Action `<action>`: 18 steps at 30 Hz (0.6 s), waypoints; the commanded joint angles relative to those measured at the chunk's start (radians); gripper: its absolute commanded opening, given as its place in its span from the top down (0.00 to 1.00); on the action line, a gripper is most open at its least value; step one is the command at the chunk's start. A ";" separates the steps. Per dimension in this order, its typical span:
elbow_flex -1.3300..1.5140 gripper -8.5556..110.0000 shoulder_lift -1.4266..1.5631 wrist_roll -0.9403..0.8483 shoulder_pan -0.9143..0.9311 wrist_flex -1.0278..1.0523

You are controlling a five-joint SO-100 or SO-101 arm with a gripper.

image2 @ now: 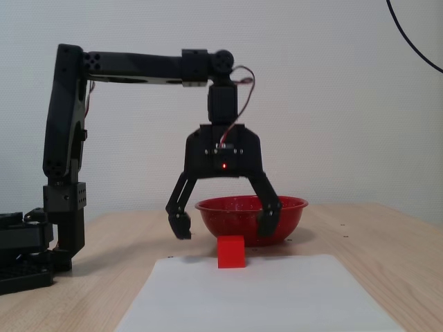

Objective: Grasp the red cube and put it in the red bowl.

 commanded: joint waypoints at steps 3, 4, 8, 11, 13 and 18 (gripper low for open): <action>-0.123 0.45 0.029 -0.006 0.005 -0.020; -0.123 0.45 0.025 -0.005 0.005 -0.029; -0.129 0.46 0.002 0.006 0.005 -0.051; -0.141 0.46 -0.017 0.018 0.005 -0.054; -0.146 0.45 -0.029 0.021 0.003 -0.052; -0.147 0.45 -0.054 0.029 -0.009 -0.061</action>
